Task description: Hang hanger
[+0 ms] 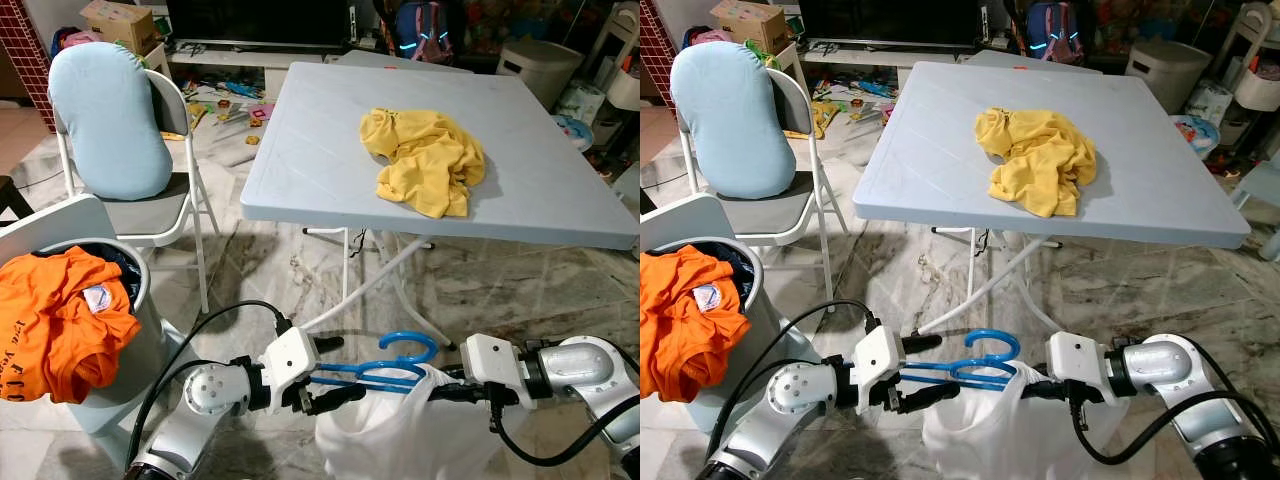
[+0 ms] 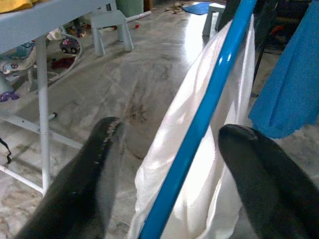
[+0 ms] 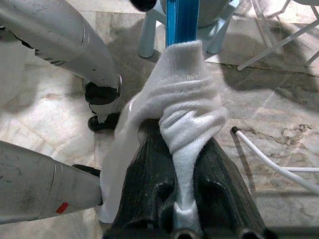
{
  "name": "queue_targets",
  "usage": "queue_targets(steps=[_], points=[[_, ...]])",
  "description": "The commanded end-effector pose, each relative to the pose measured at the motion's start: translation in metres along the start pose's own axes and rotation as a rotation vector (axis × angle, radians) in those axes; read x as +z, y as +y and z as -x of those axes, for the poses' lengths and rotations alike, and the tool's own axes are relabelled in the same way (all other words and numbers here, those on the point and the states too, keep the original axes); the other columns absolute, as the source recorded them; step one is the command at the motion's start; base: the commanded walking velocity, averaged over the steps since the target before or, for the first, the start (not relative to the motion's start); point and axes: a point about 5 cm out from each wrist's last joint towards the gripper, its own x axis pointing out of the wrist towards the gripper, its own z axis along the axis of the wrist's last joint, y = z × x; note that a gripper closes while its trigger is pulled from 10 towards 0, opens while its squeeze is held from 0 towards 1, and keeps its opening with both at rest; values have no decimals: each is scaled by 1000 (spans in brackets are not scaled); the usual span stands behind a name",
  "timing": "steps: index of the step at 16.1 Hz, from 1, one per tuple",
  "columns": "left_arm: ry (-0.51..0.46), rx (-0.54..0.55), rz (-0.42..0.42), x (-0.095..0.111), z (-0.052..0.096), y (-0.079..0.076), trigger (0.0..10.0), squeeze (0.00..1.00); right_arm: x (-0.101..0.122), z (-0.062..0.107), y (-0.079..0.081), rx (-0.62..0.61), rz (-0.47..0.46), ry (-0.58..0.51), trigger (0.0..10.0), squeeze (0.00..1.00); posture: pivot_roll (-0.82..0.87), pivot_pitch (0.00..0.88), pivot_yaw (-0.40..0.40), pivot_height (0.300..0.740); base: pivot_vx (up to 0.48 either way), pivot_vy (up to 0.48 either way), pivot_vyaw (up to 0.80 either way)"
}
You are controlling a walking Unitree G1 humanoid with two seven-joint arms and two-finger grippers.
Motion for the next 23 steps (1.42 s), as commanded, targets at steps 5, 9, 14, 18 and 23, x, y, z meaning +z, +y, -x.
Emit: queue_targets(steps=[5,9,14,18,23], points=[[59,-69,15,-3,13,-4,0,0,5,8,-1,-1,24,-7,10000,0,20,44,-28,740,0,0,0],[91,-30,-13,-3,23,8,0,0,4,10,2,21,16,2,10000,0,16,46,-31,740,0,0,0],[105,-5,-18,-3,27,17,0,0,5,10,7,54,10,5,10000,0,11,48,-30,740,0,0,0],[93,-60,6,-2,19,9,0,0,6,9,6,59,16,4,10000,0,9,45,-29,740,0,0,0],[101,-114,32,-4,14,4,0,0,9,6,2,50,33,-2,10000,0,11,39,-22,740,0,0,0]])
